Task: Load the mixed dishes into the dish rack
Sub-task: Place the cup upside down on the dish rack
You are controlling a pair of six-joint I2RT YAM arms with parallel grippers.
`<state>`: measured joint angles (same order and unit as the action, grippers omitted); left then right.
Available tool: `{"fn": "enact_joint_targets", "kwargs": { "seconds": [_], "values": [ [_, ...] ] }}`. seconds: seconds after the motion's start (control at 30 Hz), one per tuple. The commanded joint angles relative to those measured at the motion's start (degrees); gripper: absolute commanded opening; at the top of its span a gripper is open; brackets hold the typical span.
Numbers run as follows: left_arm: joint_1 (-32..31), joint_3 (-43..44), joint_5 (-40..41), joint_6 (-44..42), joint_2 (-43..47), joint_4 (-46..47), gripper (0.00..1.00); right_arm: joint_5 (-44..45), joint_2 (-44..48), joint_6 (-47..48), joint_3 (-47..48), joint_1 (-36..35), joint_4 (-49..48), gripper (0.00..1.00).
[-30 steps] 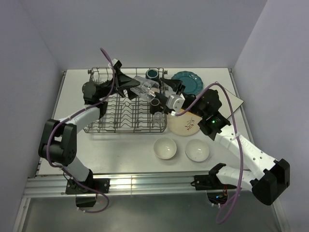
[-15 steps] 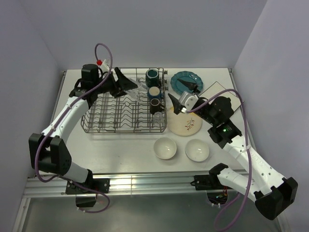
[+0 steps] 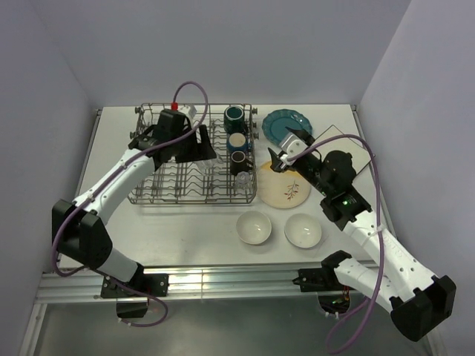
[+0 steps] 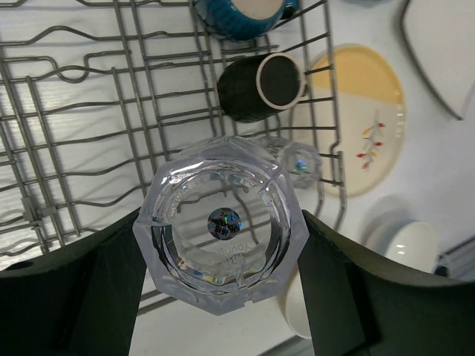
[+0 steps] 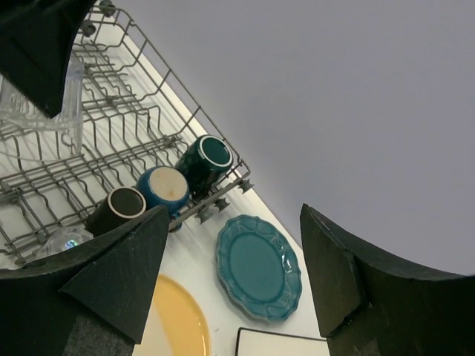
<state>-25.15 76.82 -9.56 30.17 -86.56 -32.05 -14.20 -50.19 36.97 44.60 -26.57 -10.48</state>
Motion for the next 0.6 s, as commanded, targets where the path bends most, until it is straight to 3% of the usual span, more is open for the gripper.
{"fn": "enact_joint_targets", "kwargs": {
  "seconds": [0.0, 0.17, 0.57],
  "values": [
    [-3.2, 1.0, 8.9, -3.1, -2.5, 1.6, 0.0, 2.4, 1.8, -1.6, 0.0, 0.8, -0.4, 0.79],
    [-5.6, 1.4, 13.4, -4.6, -5.7, 2.4, 0.0, 2.5, 1.9, -2.3, -0.3, 1.5, 0.0, 0.79],
    [-10.1, -0.7, 15.5, -5.4, -10.4, 5.7, 0.0, 2.8, 2.0, -2.9, -1.2, 2.4, 0.2, 0.79]
  ]
}}
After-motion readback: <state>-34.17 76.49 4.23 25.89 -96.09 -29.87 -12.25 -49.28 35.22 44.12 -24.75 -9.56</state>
